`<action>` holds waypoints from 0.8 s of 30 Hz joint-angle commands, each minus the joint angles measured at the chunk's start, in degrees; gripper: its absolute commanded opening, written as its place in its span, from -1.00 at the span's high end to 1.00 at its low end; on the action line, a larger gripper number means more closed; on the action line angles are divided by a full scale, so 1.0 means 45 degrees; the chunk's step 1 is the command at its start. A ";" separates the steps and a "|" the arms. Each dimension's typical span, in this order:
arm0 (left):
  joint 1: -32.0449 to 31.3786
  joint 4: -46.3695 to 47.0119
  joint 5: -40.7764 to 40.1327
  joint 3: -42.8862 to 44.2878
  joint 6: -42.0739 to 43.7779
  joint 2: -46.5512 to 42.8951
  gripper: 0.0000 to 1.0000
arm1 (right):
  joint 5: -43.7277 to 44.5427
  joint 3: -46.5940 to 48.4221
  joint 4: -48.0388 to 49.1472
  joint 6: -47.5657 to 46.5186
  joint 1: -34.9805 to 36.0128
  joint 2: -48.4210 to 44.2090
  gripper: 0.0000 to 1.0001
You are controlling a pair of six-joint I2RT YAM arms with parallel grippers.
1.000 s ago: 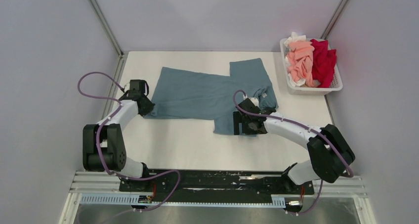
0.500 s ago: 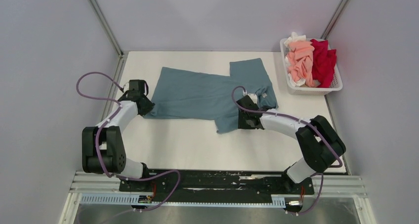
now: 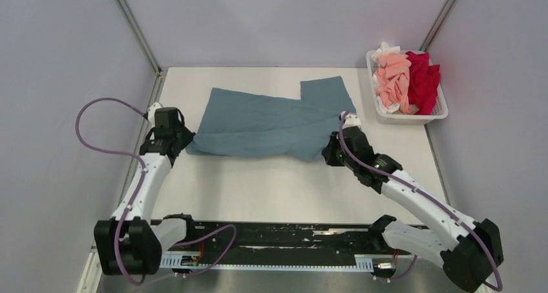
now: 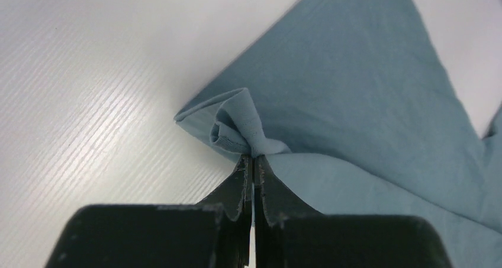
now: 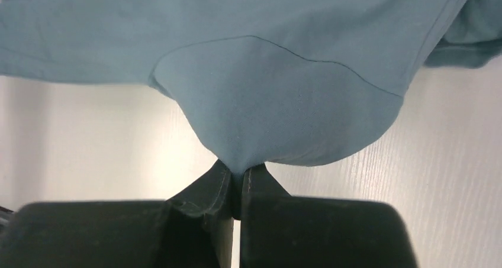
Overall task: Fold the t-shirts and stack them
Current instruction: Flatten out the tshirt
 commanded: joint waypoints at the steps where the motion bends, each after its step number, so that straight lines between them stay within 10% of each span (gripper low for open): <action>1: 0.0075 -0.0102 0.0377 -0.0046 -0.0248 -0.2165 1.00 | 0.0307 0.0228 -0.0525 -0.0707 -0.0026 -0.1899 1.00; 12: 0.0072 -0.1164 0.0889 0.4245 0.0127 -0.4643 1.00 | 0.2190 0.5449 -0.0187 -0.2689 -0.0028 -0.3572 1.00; 24: 0.0073 -0.2256 0.1304 1.1261 0.1373 -0.5264 1.00 | -0.1667 1.2130 -0.0061 -0.4962 -0.0001 -0.2954 1.00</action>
